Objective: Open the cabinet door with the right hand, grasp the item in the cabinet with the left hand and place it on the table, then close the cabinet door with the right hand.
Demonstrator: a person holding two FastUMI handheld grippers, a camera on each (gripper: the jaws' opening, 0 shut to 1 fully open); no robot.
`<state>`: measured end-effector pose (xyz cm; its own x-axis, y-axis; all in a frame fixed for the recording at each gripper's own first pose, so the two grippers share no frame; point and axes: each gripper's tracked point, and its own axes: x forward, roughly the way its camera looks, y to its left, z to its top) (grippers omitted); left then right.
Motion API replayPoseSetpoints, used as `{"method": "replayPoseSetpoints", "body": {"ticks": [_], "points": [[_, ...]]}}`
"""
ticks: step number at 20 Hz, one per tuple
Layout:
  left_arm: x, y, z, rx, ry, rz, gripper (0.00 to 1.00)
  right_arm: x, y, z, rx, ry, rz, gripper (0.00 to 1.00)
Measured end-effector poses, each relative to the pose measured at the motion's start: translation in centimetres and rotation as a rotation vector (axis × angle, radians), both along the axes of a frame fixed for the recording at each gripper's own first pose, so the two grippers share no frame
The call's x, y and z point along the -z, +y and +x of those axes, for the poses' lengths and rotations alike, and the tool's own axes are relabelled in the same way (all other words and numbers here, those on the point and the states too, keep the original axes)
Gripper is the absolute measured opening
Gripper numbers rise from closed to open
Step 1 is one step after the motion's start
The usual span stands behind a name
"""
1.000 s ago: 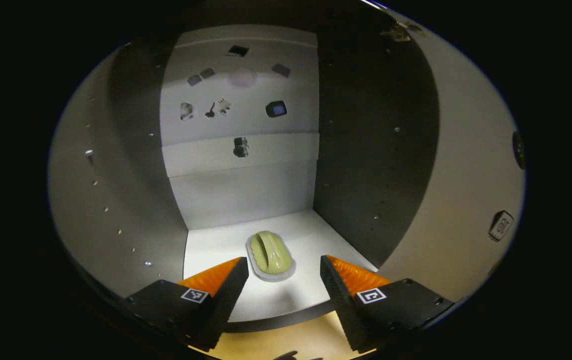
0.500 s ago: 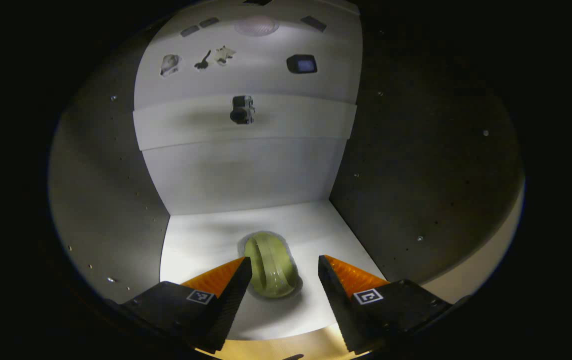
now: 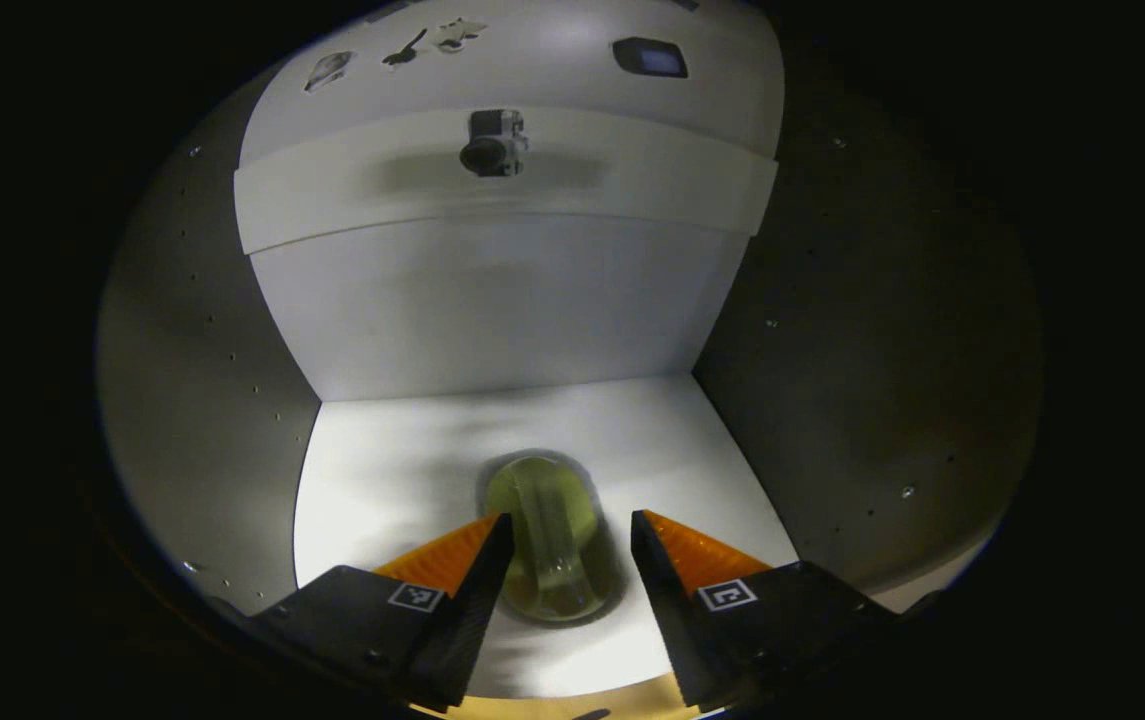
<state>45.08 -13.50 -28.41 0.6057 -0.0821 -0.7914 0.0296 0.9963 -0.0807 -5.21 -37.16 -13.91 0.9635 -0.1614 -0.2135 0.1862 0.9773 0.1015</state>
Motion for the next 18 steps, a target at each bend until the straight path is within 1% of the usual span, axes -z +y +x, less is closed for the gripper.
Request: {"method": "replayPoseSetpoints", "body": {"ticks": [1,2,3,4,6,7,9,11,15,18], "points": [[0.0,0.6,0.3,-0.014,-0.006,0.019,0.72,0.1,-0.2,0.2,0.004,0.003,-0.001,0.36],[0.1,1.1,0.4,-0.026,-0.008,0.038,0.64,0.2,-0.4,0.3,0.007,0.006,-0.002,0.36],[0.2,1.9,0.4,-0.053,0.003,0.079,0.54,0.3,-0.4,0.4,0.006,0.009,-0.003,0.36],[0.3,2.3,0.3,-0.057,0.012,0.104,0.44,0.5,-0.3,0.7,0.003,0.011,-0.003,0.37],[0.3,2.0,0.3,-0.041,0.016,0.12,0.24,0.7,-0.2,1.0,-0.008,0.017,-0.006,0.37],[0.2,1.9,0.3,-0.037,0.017,0.127,0.22,0.8,-0.1,1.1,-0.013,0.021,-0.008,0.36],[0.2,1.8,0.2,-0.046,0.018,0.126,0.2,1.0,0.2,1.4,-0.025,0.025,-0.009,0.36],[0.0,1.4,-0.6,-0.063,0.027,0.087,0.19,1.0,0.5,1.6,-0.041,0.024,-0.005,0.36],[-2.2,1.0,-3.7,-0.091,0.015,0.037,0.19,0.8,1.6,2.1,-0.083,0.012,0.013,0.37],[-4.9,0.7,-7.9,-0.08,-0.022,0.015,0.19,0.5,2.6,2.5,-0.117,0.001,0.026,0.37]]}}
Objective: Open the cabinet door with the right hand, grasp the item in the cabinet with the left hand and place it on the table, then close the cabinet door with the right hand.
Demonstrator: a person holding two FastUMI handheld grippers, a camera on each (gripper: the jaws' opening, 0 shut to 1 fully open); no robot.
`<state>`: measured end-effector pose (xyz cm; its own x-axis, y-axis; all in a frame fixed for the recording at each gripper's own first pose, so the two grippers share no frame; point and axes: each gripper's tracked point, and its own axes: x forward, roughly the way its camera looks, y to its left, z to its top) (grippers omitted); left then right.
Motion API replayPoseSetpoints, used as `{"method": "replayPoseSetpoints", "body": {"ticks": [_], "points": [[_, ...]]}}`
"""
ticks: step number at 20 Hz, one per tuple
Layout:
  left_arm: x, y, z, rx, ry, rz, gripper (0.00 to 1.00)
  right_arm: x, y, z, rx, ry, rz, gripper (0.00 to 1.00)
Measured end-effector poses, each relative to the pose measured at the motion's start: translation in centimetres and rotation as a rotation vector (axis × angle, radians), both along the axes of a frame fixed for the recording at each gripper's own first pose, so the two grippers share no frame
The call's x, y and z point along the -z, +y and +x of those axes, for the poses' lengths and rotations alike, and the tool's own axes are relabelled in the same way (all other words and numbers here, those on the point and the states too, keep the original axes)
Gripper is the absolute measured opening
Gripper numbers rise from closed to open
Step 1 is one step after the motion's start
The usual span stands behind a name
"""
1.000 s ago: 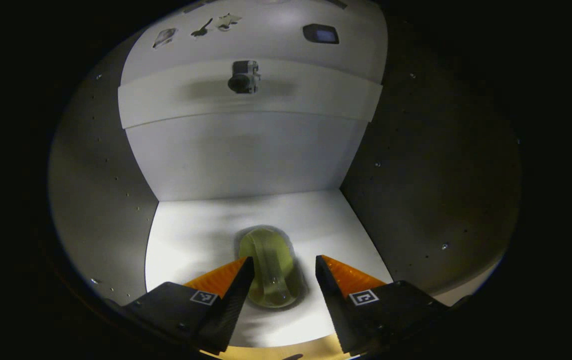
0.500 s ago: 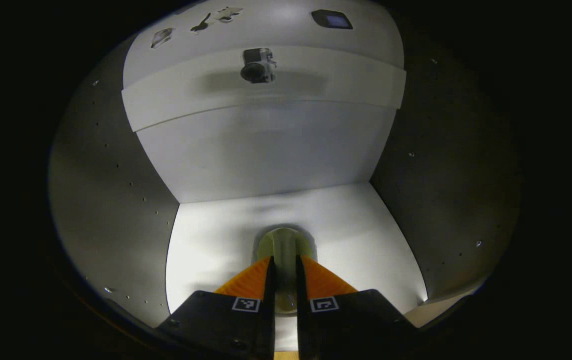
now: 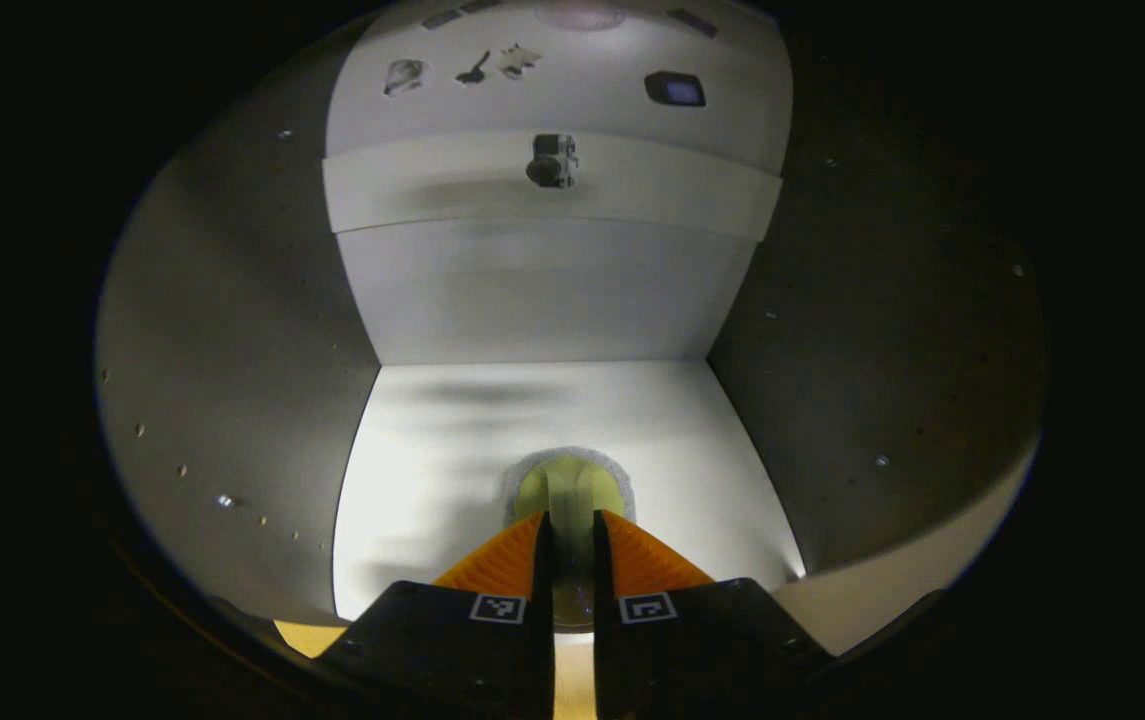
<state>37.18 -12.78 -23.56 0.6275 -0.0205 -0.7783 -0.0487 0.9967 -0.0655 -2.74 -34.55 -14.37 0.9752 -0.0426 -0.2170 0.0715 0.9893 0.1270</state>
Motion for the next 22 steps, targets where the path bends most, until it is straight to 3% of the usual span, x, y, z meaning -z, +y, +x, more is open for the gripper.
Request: {"method": "replayPoseSetpoints", "body": {"ticks": [7,16,22], "points": [[-0.1,-2.1,-14.3,0.017,-0.021,-0.108,0.19,-1.1,2.1,1.1,-0.049,-0.037,-0.017,0.36],[10.6,-1.3,-25.9,-0.101,0.061,-0.096,0.19,-1.6,4.1,2.0,-0.108,-0.044,-0.022,0.36],[18.6,-3.3,-30.6,-0.069,0.123,-0.055,0.19,-1.0,4.2,2.4,-0.115,-0.028,-0.009,0.41]]}}
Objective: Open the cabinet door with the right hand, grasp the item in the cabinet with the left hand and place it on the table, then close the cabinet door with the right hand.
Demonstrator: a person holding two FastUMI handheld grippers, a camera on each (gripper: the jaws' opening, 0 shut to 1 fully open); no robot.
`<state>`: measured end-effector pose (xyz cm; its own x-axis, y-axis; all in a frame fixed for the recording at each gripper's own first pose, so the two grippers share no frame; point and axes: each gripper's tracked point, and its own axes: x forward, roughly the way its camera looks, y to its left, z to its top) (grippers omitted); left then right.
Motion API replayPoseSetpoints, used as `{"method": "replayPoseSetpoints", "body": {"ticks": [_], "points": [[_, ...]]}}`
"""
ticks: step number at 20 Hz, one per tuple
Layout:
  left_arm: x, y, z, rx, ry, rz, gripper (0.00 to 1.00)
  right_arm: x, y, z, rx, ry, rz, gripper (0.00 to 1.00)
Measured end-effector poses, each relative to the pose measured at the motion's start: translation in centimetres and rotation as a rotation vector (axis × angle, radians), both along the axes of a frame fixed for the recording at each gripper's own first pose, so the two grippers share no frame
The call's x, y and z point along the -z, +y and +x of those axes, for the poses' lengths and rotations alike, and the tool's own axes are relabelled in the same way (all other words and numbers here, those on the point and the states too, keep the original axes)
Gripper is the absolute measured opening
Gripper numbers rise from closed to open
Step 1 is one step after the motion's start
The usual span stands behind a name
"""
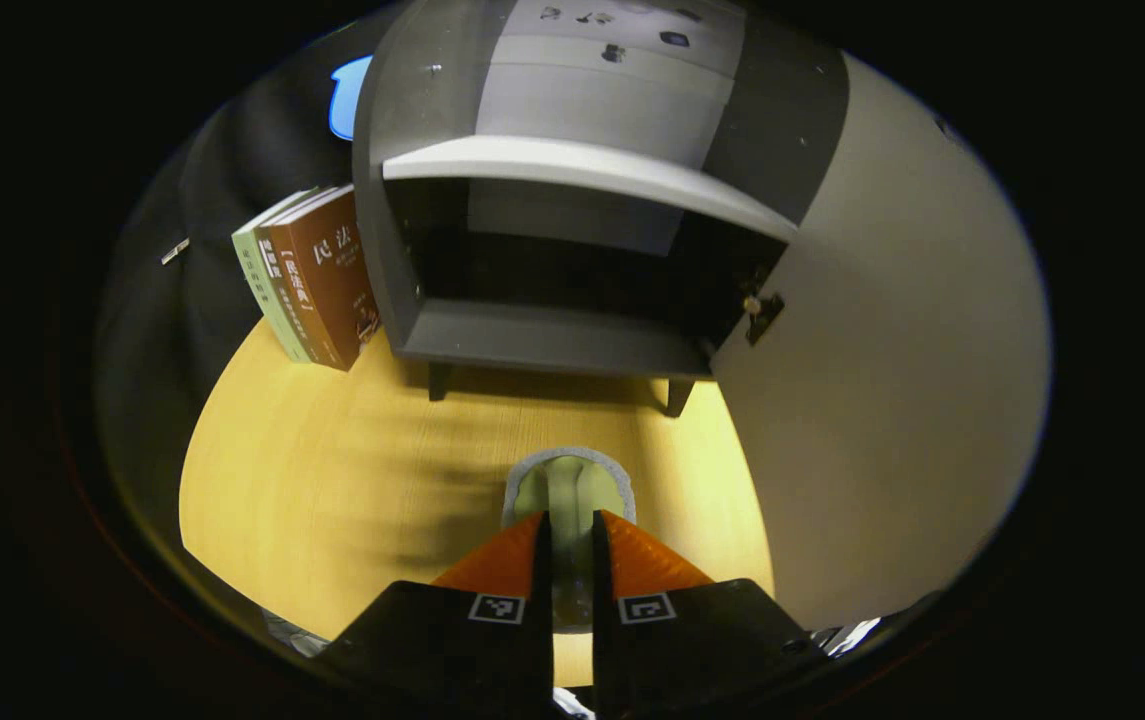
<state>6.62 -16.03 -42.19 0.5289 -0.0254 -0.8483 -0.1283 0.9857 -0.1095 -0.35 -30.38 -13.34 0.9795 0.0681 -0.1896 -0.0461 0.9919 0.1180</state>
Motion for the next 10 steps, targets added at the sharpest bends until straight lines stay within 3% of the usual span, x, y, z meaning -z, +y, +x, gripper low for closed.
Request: {"method": "replayPoseSetpoints", "body": {"ticks": [3,4,7,8,10], "points": [[4.1,-1.2,-2.1,-0.003,0.032,-0.026,0.19,0.6,-0.1,0.1,-0.001,0.018,-0.008,0.42],[5.3,-1.2,-2.8,-0.011,0.044,-0.034,0.19,0.5,0.0,0.2,-0.004,0.017,-0.005,0.36],[7.7,-1.2,-3.8,-0.026,0.066,-0.031,0.19,0.6,0.0,0.3,-0.01,0.019,0.011,0.36],[8.4,-1.4,-4.1,-0.03,0.07,-0.032,0.19,0.7,-0.2,0.3,-0.006,0.022,0.011,0.31],[9.6,-1.2,-4.4,-0.038,0.071,-0.029,0.19,0.8,-0.4,0.3,0.001,0.027,0.01,0.37]]}}
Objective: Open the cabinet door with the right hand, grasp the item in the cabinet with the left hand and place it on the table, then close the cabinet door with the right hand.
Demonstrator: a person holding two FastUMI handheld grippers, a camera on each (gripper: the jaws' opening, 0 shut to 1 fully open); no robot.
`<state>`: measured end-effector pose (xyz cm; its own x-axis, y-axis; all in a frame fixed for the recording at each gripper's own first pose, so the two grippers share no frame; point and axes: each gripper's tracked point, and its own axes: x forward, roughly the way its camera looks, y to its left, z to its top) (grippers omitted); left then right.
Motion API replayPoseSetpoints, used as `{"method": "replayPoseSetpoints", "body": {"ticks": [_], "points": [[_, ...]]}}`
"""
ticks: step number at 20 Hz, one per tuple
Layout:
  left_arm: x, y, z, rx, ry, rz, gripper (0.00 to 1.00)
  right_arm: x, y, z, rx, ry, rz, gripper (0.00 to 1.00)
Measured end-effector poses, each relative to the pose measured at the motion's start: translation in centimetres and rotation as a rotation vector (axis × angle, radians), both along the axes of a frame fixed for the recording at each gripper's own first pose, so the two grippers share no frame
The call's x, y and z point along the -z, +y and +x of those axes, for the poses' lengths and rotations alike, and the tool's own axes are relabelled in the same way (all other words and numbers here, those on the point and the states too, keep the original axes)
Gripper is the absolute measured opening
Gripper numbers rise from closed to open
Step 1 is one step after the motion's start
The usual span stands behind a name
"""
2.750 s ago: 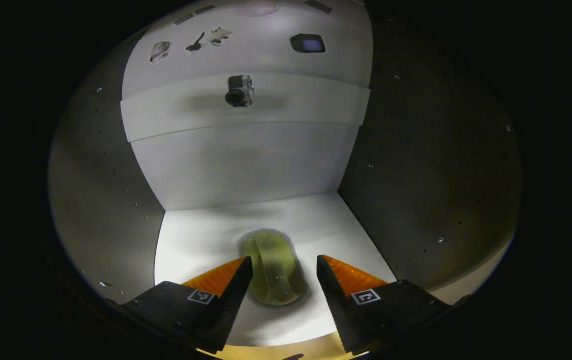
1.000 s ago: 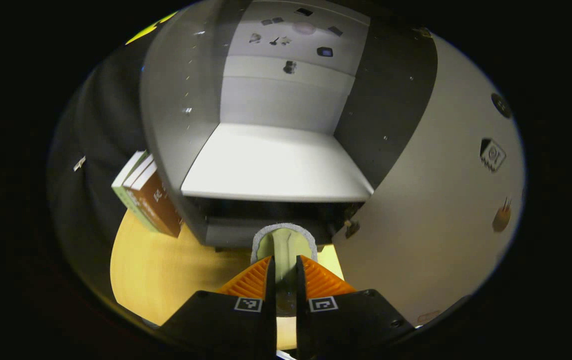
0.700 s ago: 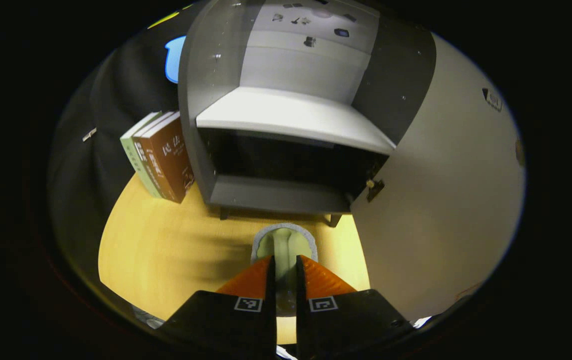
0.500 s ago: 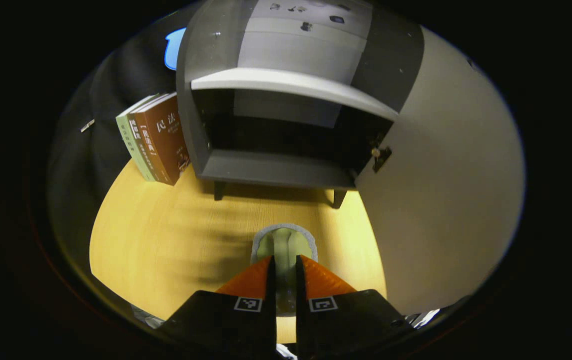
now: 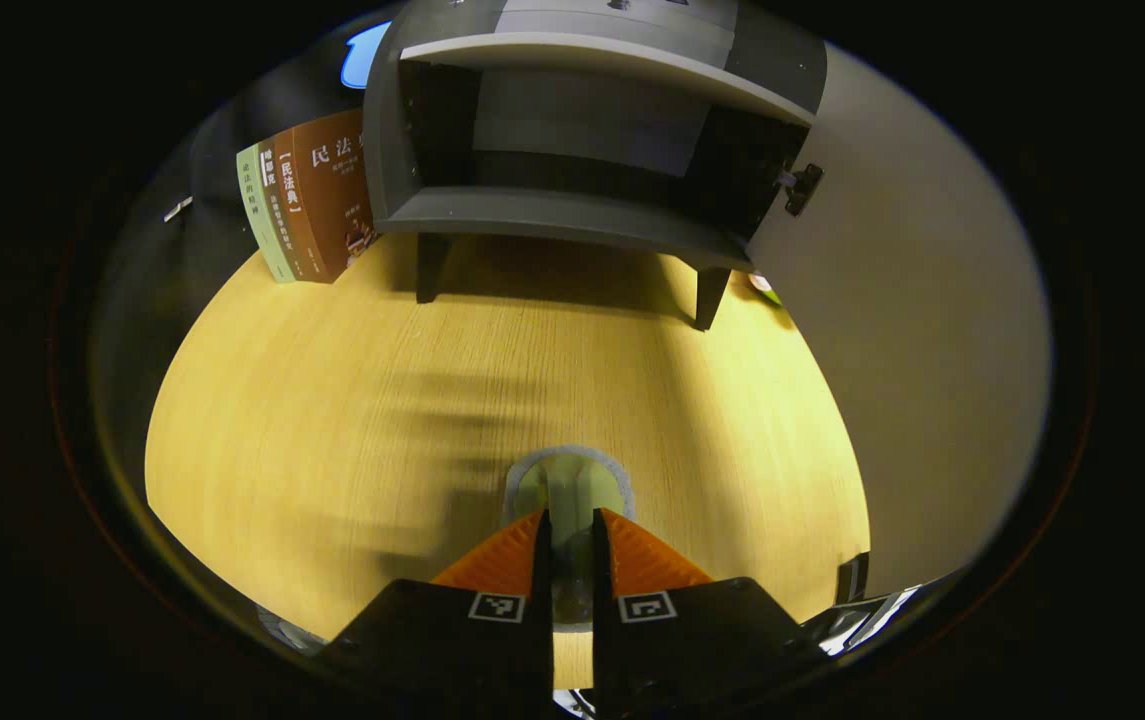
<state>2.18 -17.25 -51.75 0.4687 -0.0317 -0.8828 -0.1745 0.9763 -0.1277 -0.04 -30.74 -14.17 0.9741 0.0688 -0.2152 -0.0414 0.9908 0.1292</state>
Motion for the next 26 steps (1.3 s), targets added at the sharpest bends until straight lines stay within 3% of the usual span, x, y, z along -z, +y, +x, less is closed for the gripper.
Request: {"method": "replayPoseSetpoints", "body": {"ticks": [12,13,14,16,19,20,23,24,26], "points": [[2.4,0.3,-0.1,-0.01,0.005,-0.015,0.25,-0.1,-0.2,-0.2,0.006,-0.003,-0.002,0.37],[2.0,0.5,0.1,-0.008,-0.002,-0.01,0.2,-0.2,-0.3,-0.3,0.01,-0.005,0.002,0.37],[2.1,0.6,0.2,-0.004,-0.007,-0.003,0.24,-0.2,-0.4,-0.3,0.012,-0.006,0.005,0.37],[1.8,0.7,0.2,0.004,-0.01,0.007,0.53,-0.2,-0.5,-0.6,0.01,-0.004,0.014,0.36],[0.4,0.5,0.3,0.018,-0.037,-0.004,0.78,-0.6,0.1,-1.4,-0.013,-0.005,0.036,0.36],[-0.5,0.6,0.4,0.019,-0.059,-0.011,0.8,-0.7,0.2,-1.8,-0.017,-0.007,0.044,0.46],[-5.9,0.8,2.0,0.033,-0.2,-0.041,0.9,-1.9,1.3,-3.3,-0.047,-0.015,0.098,0.49],[-8.9,1.2,3.1,0.05,-0.282,-0.039,0.94,-2.6,2.0,-3.9,-0.059,-0.026,0.117,0.58],[-15.6,2.1,4.9,0.098,-0.478,0.0,0.95,-3.6,2.9,-4.7,-0.079,-0.044,0.124,0.53]]}}
